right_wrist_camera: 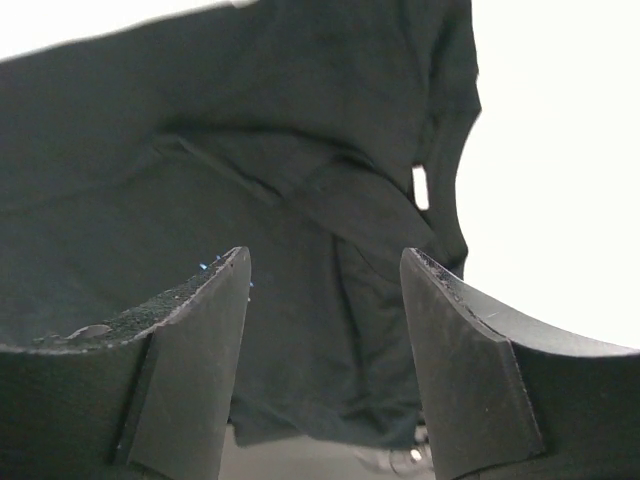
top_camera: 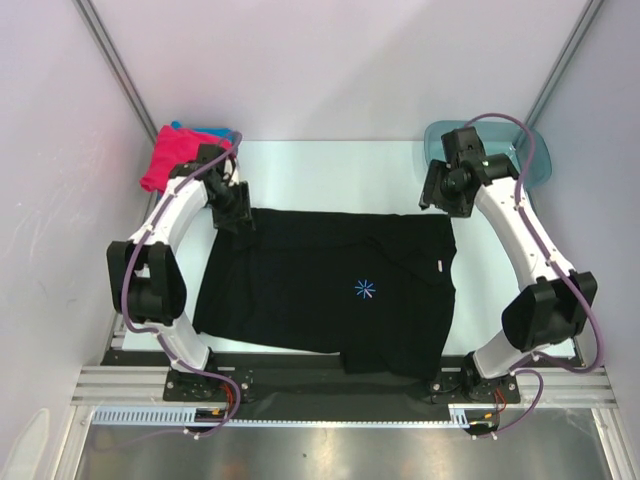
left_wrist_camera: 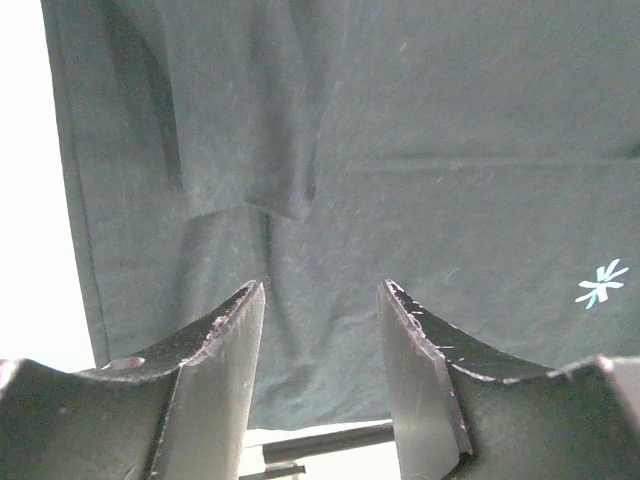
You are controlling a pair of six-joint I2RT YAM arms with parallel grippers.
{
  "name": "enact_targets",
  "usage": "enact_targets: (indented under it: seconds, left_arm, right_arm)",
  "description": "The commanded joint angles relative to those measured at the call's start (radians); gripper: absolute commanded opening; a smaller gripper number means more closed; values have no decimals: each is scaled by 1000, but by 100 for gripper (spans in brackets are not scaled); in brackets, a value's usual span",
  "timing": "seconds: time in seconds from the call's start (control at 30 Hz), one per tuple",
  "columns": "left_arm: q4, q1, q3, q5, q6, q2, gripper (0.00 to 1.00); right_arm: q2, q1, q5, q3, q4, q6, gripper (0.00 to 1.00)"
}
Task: Fold and stack the t-shirts
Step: Fold the tshirt
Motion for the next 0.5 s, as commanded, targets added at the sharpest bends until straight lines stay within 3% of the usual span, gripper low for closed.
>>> enact_targets:
  seconds: [0.0,0.07,0.13,0.17,0.2,0.33,0.37,0.47]
  left_arm:
    - [12,-5,122,3,-10,7,55]
    - [14,-5,158,23,-18,33,55]
    - [3,-5,224,42,-29,79,55]
    - [-5,-5,247,48,-30,92,55]
    - [-14,-5,265,63,-39,104,55]
    - [7,-7,267,137,-91,98,56]
    - [11,-11,259,147,-111,84,56]
    - [29,-22,227,177,-125,58,57]
  right_arm:
    - [75,-15,-30,66,60,24,67]
    - [130,-39,-200,78,74,30,63]
    - [205,-44,-266,86,64,56,63]
    - [228,-59,-378,77,78,58,55]
    - [270,-61,-388,89,49,86,51]
    - [316,-72,-454,104,34,126,55]
    - [328,-75,-465,117,11,142,47]
    - [322,-67,-498,97,-15,166,49]
